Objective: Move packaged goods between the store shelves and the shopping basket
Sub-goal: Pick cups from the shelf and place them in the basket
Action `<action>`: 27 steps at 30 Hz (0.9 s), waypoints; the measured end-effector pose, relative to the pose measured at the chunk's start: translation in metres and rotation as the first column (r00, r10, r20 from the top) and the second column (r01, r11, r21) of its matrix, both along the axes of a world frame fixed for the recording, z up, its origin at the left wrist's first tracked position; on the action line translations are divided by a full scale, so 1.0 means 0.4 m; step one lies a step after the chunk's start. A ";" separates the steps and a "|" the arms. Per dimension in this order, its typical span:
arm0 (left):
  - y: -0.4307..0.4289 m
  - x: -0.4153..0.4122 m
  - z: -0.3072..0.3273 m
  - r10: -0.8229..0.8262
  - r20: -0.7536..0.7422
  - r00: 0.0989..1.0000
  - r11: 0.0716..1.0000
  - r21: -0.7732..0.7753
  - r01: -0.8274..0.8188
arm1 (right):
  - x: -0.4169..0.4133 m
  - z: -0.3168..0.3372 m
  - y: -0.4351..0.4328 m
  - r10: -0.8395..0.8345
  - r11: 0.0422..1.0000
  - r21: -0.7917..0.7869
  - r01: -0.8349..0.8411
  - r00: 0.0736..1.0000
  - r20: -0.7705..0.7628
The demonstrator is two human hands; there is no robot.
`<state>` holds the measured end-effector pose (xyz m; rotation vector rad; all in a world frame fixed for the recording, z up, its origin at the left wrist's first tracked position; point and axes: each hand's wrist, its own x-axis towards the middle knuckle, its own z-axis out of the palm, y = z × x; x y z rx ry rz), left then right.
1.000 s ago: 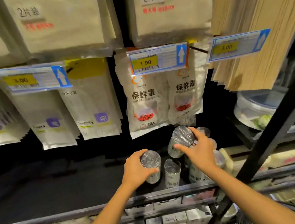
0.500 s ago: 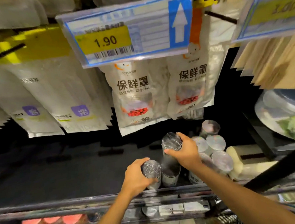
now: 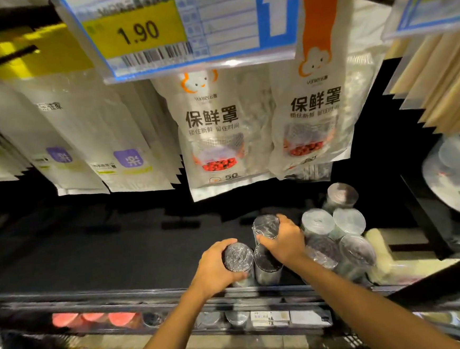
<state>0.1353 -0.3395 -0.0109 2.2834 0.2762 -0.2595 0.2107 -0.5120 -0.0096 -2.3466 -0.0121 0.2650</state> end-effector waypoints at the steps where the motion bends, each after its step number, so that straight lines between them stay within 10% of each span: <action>1: 0.001 0.002 0.001 -0.007 -0.008 1.000 1.000 0.013 0.007 | 0.001 0.000 -0.001 0.005 1.000 -0.008 -0.005 1.000 -0.015; 10: 0.001 0.020 0.040 -0.073 -0.055 0.996 0.991 0.109 0.079 | -0.009 0.036 -0.008 0.069 0.993 -0.083 -0.078 0.992 -0.103; 17: -0.019 0.035 0.112 -0.239 0.036 0.970 0.921 0.323 0.215 | -0.091 0.092 -0.030 0.160 0.982 -0.120 -0.146 0.980 0.119; 27: -0.150 -0.046 0.150 -0.617 0.127 0.777 0.749 0.399 0.529 | -0.392 0.111 -0.185 -0.047 0.966 -0.245 0.086 0.986 0.161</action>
